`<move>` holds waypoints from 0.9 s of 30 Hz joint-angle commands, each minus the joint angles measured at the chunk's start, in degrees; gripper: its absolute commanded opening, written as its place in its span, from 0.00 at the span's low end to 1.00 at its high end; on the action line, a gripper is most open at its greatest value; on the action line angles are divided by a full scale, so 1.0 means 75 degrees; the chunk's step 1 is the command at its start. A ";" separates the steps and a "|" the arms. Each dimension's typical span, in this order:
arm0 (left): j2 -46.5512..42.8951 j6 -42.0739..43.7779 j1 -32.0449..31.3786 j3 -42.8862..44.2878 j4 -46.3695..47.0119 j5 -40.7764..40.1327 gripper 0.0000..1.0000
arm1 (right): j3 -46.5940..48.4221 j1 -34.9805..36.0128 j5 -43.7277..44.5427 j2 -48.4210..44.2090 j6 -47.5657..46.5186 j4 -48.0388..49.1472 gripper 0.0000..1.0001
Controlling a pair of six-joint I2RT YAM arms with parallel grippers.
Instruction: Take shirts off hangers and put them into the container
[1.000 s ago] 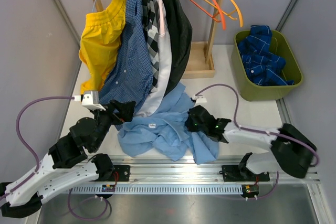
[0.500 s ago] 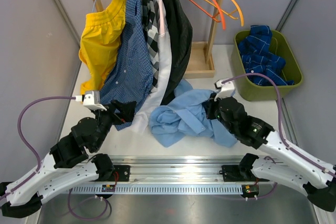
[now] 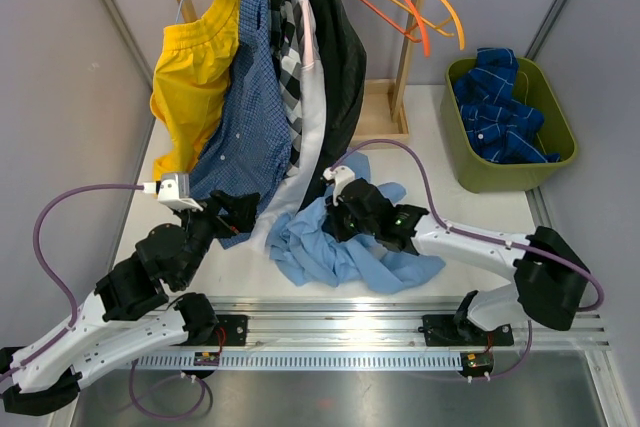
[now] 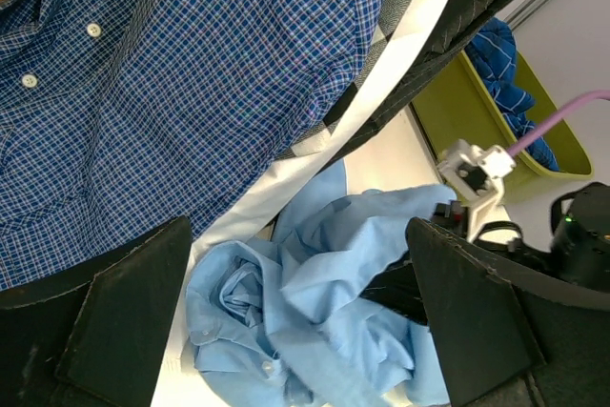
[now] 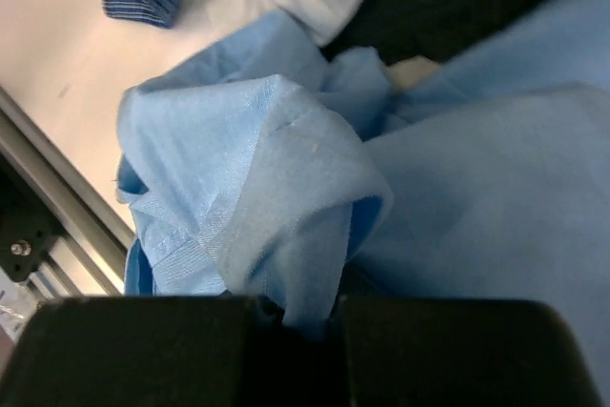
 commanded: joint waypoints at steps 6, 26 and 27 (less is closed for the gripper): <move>-0.0134 -0.0143 -0.0004 -0.0047 0.0173 -0.0161 0.99 | 0.1557 0.0774 -0.0611 0.1829 -0.0135 0.0938 0.79; -0.0626 -0.0131 -0.0004 -0.0106 -0.0120 -0.0395 0.99 | 0.2743 0.1829 0.3328 0.5066 0.0883 -0.2731 0.89; -0.0626 -0.0131 -0.0004 -0.0106 -0.0120 -0.0395 0.99 | 0.2639 0.1818 0.3281 0.5102 0.0942 -0.2638 0.83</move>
